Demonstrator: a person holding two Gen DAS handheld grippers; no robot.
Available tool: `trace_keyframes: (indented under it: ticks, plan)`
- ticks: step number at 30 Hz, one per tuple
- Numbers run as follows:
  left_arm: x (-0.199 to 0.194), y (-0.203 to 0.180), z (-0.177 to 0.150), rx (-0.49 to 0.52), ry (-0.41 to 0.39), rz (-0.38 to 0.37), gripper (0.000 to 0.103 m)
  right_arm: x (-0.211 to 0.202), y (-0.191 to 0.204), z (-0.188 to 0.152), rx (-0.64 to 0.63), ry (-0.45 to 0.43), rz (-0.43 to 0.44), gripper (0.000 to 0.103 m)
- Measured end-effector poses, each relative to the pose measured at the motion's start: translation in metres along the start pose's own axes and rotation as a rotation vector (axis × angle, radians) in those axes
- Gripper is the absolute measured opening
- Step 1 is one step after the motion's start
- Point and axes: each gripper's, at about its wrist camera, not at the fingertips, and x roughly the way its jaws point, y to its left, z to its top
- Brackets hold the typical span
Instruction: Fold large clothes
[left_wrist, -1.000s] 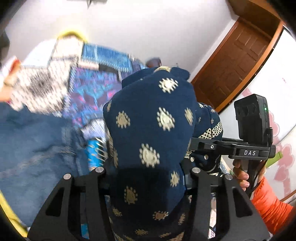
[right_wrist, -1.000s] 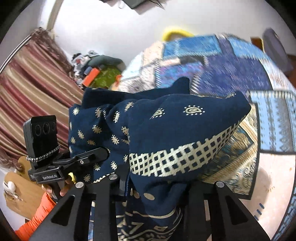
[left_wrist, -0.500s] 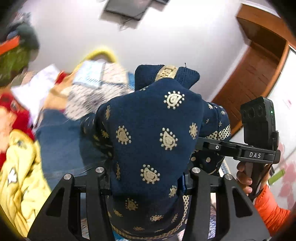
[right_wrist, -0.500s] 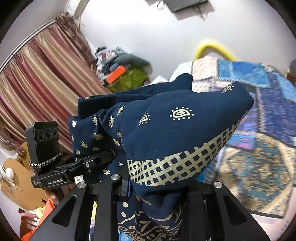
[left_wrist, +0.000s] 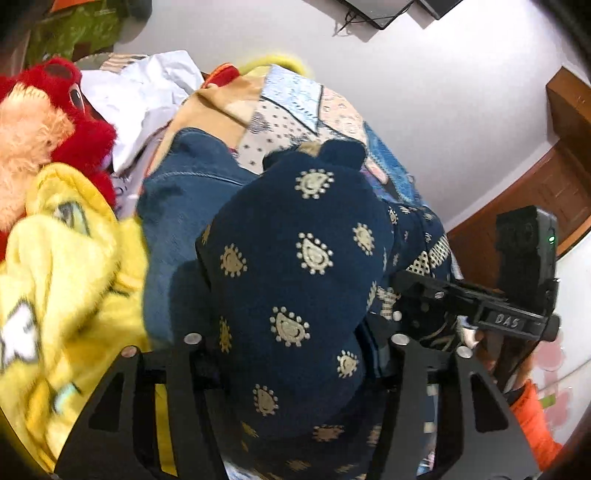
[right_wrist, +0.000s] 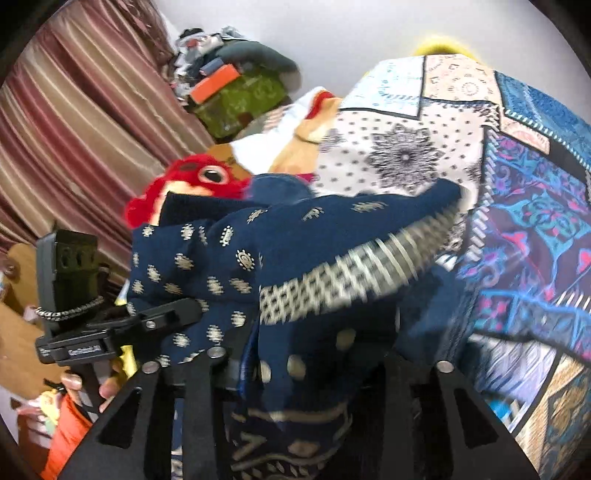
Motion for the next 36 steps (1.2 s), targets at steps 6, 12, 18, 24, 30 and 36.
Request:
trace_keyframes:
  ticks: [6,12,18,24,30,36]
  plan:
    - [0.004,0.012,0.012,-0.026,-0.019,0.072,0.068,-0.026,-0.041,0.008,0.036,-0.034,-0.215,0.039]
    - [-0.013,-0.025,0.002,0.108,-0.045,0.184,0.068,-0.083,-0.022,-0.005,-0.006,-0.137,-0.073,0.039]
    - [-0.039,-0.053,-0.021,0.184,-0.096,0.284,0.09,-0.081,0.039,-0.033,-0.154,-0.174,-0.092,0.083]
    - [-0.035,-0.06,-0.062,0.22,-0.024,0.318,0.096,-0.036,0.043,-0.071,-0.216,-0.037,-0.227,0.083]
    - [-0.051,-0.054,-0.094,0.162,-0.016,0.307,0.096,-0.051,0.014,-0.107,-0.136,0.02,-0.226,0.083]
    - [-0.087,-0.084,-0.114,0.21,-0.044,0.366,0.096,-0.125,0.015,-0.131,-0.078,-0.073,-0.212,0.083]
